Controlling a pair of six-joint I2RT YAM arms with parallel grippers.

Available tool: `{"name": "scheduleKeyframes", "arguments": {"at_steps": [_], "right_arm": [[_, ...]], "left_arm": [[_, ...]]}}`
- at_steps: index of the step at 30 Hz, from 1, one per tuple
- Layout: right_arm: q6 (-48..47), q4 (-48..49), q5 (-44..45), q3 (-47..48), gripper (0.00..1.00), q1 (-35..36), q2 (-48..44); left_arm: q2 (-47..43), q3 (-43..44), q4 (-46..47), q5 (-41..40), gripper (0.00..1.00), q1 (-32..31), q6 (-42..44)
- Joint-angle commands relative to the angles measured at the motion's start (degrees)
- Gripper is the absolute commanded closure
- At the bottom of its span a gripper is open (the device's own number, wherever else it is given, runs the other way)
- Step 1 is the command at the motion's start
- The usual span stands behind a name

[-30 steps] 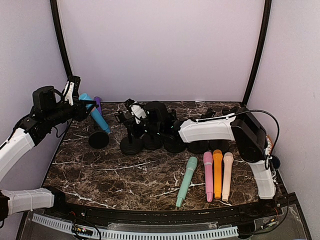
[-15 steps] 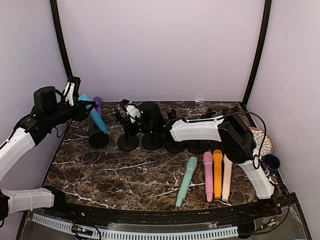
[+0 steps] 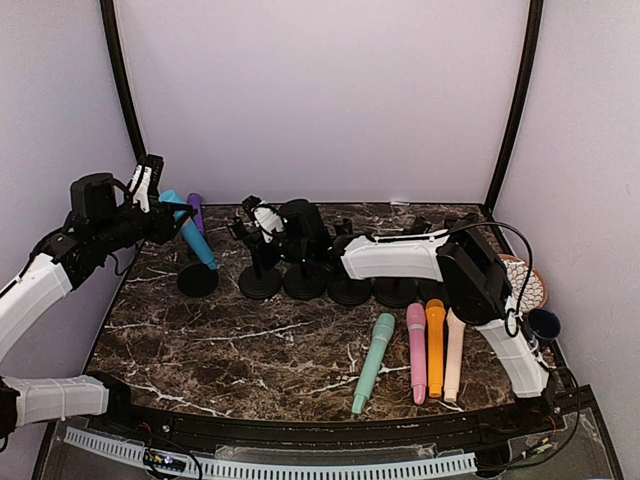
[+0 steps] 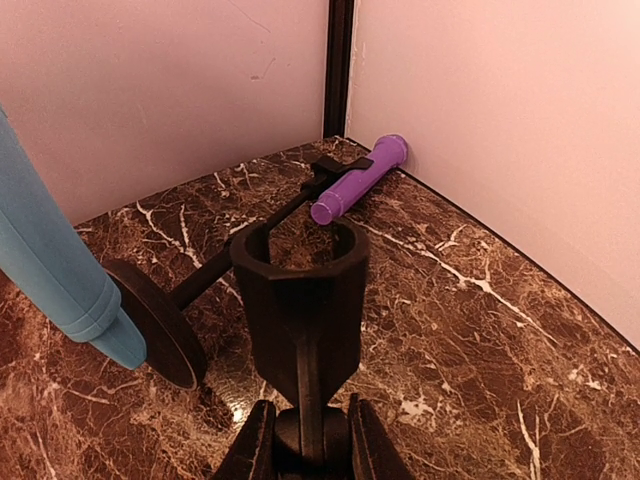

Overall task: Remove the microphone from the stand
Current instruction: Place the microphone stand at the center of the board.

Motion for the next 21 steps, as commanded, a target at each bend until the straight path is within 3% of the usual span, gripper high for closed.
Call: {"name": "scheduleKeyframes", "arguments": {"at_steps": [1,6,10,21], "right_arm": [[-0.31,5.03,0.94,3.35,0.8,-0.25,-0.23],[-0.22,4.59,-0.5,2.72,0.57,-0.27,-1.42],[0.01,5.33,-2.55,0.25,0.44,-0.18,-3.8],[2.66,13.2,-15.33,-15.72,0.31,0.84,-18.32]], "left_arm": [[-0.12,0.34,0.44,0.57,1.0,0.0,-0.53],[0.34,0.43,0.32,0.83,1.0,0.0,-0.53],[1.04,0.52,0.14,0.72,1.0,0.0,-1.76],[3.42,0.74,-1.21,0.57,1.0,-0.07,-1.22]]}}
